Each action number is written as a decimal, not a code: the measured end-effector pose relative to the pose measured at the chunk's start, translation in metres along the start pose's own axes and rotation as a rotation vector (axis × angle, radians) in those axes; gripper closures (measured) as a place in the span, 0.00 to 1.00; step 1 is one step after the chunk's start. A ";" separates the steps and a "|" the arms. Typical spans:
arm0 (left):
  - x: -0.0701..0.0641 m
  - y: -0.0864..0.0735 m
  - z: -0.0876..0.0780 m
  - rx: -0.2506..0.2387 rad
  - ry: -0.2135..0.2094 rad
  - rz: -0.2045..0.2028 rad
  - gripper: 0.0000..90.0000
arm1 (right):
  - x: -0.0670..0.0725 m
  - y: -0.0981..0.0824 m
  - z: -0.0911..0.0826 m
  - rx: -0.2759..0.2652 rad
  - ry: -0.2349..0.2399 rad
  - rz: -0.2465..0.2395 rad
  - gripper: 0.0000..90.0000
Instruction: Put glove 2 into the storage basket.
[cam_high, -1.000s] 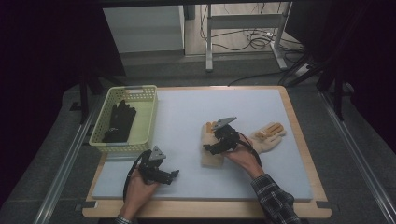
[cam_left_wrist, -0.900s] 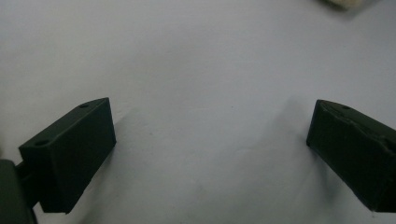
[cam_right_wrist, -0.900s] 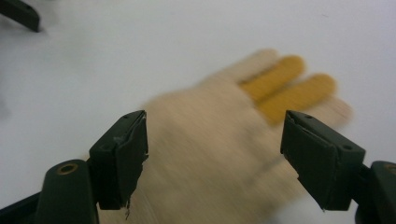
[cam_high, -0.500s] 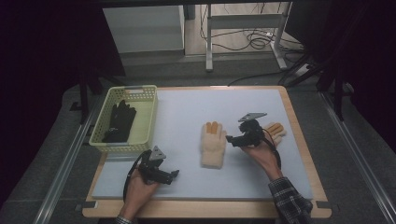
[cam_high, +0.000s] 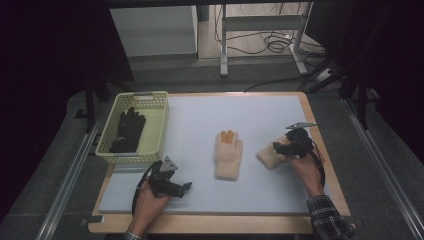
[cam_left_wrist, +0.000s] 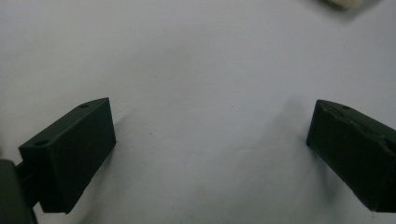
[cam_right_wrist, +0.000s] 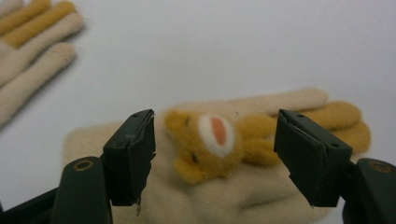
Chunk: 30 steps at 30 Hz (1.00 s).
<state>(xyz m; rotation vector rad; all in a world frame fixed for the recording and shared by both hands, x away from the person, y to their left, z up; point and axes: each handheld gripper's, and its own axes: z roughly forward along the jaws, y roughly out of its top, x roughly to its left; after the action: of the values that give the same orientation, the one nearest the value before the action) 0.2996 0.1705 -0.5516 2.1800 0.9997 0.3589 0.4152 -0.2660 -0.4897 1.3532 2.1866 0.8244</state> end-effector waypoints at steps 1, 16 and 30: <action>0.000 0.000 0.000 0.000 0.000 -0.002 0.02 | -0.001 -0.002 0.003 0.004 -0.006 0.005 0.35; 0.000 0.000 0.000 0.000 0.001 -0.001 0.02 | 0.009 -0.004 -0.010 -0.085 -0.008 -0.100 0.75; 0.000 0.000 0.000 0.001 0.000 0.001 0.02 | 0.045 0.028 -0.048 -0.200 0.195 -0.259 0.75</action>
<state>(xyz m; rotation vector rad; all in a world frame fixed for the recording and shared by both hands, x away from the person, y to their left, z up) 0.2995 0.1707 -0.5516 2.1817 0.9998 0.3591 0.3835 -0.2276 -0.4382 0.9040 2.2898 1.0767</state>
